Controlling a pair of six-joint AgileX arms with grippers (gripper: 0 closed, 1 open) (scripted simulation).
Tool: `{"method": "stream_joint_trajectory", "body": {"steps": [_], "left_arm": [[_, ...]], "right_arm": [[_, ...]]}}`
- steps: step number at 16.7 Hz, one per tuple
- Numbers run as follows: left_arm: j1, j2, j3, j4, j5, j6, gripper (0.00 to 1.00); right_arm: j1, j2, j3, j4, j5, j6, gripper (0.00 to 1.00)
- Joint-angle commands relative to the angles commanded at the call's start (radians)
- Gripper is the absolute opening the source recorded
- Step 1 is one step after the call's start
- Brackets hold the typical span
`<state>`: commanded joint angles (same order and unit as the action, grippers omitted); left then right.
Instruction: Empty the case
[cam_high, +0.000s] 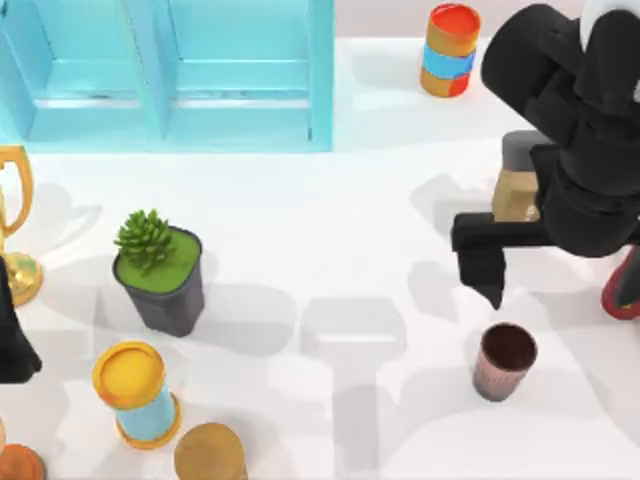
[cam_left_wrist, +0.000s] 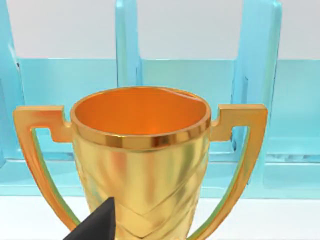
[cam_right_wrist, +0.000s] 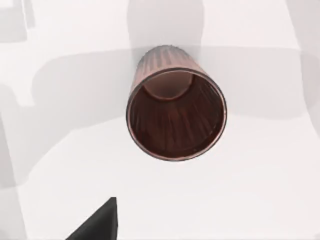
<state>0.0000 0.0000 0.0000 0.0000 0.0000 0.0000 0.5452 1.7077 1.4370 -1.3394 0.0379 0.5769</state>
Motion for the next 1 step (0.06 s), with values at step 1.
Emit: {"method": "stream_joint_trajectory", "body": {"steps": [1], "left_arm": [[0.0,0.0,0.0,0.0,0.0,0.0,1.0]], "right_arm": [[0.0,-0.003,0.007,-0.008,0.0,-0.001,1.0]]}}
